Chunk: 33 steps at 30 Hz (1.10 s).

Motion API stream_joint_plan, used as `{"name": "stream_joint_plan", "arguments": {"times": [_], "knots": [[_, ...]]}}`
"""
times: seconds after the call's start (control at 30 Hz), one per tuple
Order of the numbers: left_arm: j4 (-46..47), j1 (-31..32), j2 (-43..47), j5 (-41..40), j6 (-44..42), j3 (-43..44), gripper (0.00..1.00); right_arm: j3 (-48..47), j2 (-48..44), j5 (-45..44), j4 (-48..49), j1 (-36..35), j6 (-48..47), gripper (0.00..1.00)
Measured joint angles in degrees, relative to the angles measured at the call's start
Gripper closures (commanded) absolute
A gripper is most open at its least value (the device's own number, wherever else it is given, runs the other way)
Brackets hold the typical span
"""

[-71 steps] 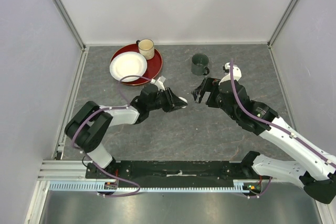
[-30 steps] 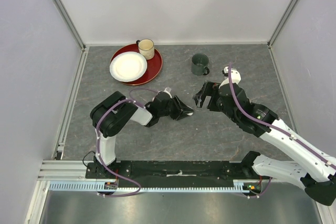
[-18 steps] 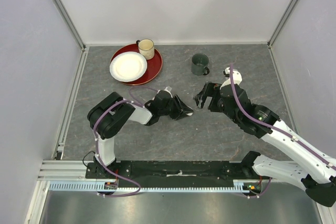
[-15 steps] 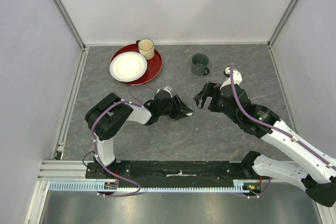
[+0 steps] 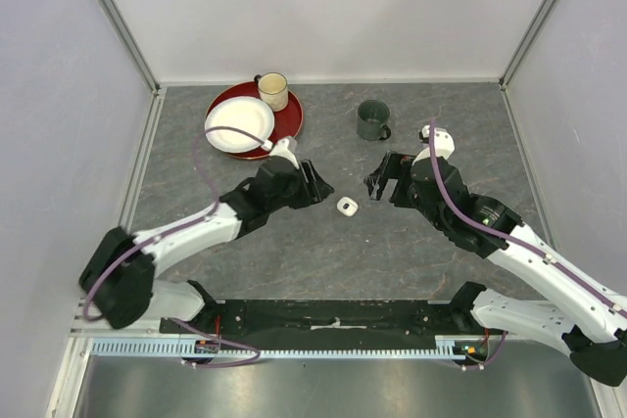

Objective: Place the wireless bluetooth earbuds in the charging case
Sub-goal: Place the charging case at the center of the board, then reset both arms

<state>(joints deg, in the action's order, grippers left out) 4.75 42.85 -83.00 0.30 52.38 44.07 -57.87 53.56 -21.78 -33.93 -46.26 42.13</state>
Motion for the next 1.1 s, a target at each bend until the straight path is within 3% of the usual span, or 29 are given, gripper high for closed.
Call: {"name": "stream_joint_plan", "arguments": {"times": [0.07, 0.2, 0.3, 0.33, 0.37, 0.47, 0.57, 0.73, 0.93, 1.1], "knots": [[-3.61, -0.02, 8.11, -3.08, -4.42, 0.28, 0.16, -0.02, 0.02, -1.44, -0.02, 0.13, -0.70, 0.02], [-7.43, -0.02, 18.99, -7.67, -9.07, 0.33, 0.13, -0.02, 0.57, -4.00, -0.11, 3.50, -1.42, 0.02], [-9.44, -0.13, 25.62, -9.73, -13.00, -0.17, 0.12, -0.02, 2.56, -2.62, 0.37, 14.08, -3.28, 0.02], [-11.39, -0.13, 29.53, -9.90, -17.86, -0.66, 0.12, 0.02, 7.02, 3.30, 1.70, 26.36, -5.81, 0.02], [-11.56, -0.13, 29.68, -9.84, -18.10, -0.68, 0.12, 0.07, 7.37, 3.52, 1.70, 26.86, -5.99, 0.02], [-14.86, -0.28, 31.15, -7.32, -22.32, -0.35, 0.11, 0.96, 13.29, 12.90, 3.23, 37.75, -8.98, 0.02], [-19.61, -0.28, 31.56, -5.95, -22.23, 1.66, 0.11, 4.09, 17.64, 14.69, 4.72, 44.46, -9.94, 0.02], [-23.21, -0.28, 37.42, -6.95, -22.01, 3.61, 0.11, 13.20, 14.36, 13.05, 12.15, 42.82, -11.26, 0.02], [-26.05, -0.31, 45.13, -12.76, -22.08, 6.21, 0.10, 25.27, 4.02, -1.14, 27.36, 34.62, -18.10, 0.02], [-29.14, -0.35, 44.13, -18.82, -22.47, 9.75, 0.10, 33.00, 6.51, -10.54, 42.27, 32.24, -25.09, 0.02]]}}
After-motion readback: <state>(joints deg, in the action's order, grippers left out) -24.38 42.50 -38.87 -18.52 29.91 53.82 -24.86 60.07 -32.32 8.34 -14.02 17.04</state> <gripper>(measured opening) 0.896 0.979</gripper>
